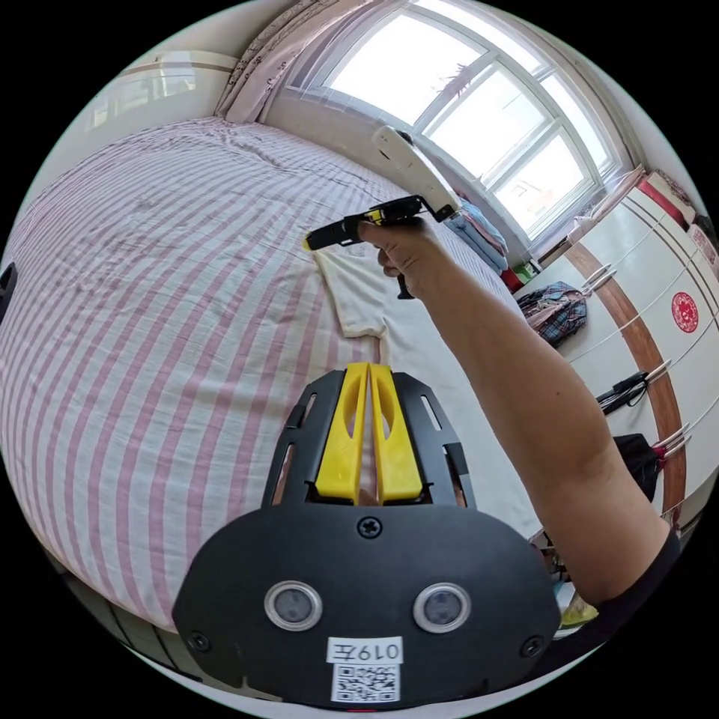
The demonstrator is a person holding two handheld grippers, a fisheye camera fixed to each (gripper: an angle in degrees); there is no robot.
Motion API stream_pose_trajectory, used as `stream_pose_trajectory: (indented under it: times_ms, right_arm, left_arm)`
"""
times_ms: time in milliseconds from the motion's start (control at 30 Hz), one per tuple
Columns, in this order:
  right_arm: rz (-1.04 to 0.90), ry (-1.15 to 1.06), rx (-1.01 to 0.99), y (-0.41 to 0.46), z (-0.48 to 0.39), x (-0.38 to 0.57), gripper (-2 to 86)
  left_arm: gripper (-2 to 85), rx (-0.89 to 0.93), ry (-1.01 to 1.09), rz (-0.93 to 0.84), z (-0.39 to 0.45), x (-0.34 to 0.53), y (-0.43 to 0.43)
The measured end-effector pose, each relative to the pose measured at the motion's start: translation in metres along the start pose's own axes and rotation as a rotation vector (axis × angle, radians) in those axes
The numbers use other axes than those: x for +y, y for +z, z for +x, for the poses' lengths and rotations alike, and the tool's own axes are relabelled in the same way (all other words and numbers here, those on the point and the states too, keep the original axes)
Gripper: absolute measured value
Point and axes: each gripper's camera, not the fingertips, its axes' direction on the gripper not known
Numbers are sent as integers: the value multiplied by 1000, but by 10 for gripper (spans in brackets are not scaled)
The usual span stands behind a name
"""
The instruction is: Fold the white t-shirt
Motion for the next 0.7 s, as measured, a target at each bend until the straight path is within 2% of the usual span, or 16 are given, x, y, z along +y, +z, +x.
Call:
stream_pose_trajectory:
  times_ms: [200,267,433,533,700]
  right_arm:
    - [155,-169,-13,-52,-73,89,74]
    - [182,-242,59,-57,-103,130,65]
    - [246,-462,465,-45,-204,215,28]
    - [190,-601,595,-22,-252,227,39]
    - [135,-687,720,1,-282,234,50]
  left_arm:
    - [10,-63,-60,73,-17,6,-17]
    - [10,-79,-86,109,-22,10,-24]
    - [10,-50,-108,138,-29,14,-27]
    - [10,-31,-111,134,-31,15,-23]
    - [9,-34,-114,141,-35,17,-22]
